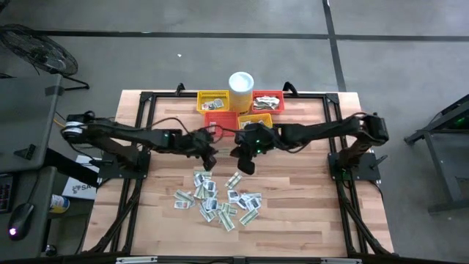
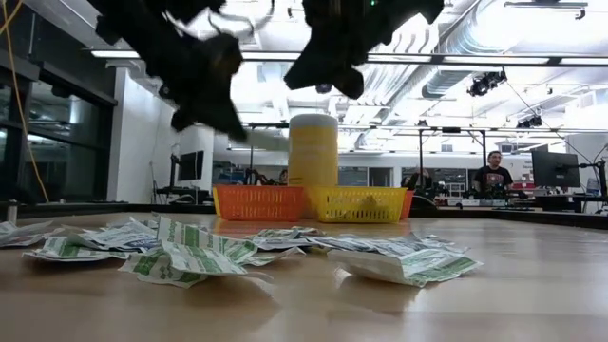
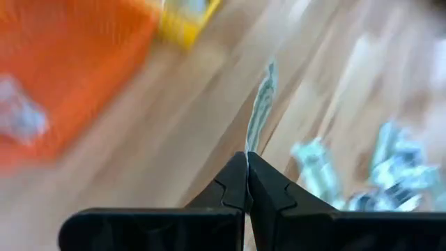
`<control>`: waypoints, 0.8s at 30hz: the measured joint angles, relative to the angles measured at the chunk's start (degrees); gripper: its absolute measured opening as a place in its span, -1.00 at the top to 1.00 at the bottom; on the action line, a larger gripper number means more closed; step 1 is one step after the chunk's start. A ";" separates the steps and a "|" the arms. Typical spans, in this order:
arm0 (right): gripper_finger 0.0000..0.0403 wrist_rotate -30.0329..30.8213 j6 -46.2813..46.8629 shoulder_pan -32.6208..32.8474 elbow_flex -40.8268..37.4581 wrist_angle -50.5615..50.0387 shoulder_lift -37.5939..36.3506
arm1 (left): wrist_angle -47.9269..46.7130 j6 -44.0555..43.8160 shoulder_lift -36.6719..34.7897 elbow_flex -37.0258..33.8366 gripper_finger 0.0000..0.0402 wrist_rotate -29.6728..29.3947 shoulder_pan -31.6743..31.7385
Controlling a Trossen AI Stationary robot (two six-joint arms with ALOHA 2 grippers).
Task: Pick & Place First Aid Supplies
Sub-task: Put the green bandage pack into the top orange basket
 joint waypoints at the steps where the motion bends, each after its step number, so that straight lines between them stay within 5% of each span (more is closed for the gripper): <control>1: 0.77 0.58 -0.41 0.00 0.00 0.26 -0.42 | 0.46 1.54 -1.50 0.00 1.00 -0.41 0.00; 14: 0.04 6.04 -2.37 -0.09 -0.02 6.35 -5.90 | 4.03 10.67 -9.48 -0.02 1.00 -0.66 0.00; 24: -0.07 7.98 -3.29 -0.68 -0.02 5.12 -6.90 | 11.20 13.66 -11.32 0.07 1.00 3.34 -0.02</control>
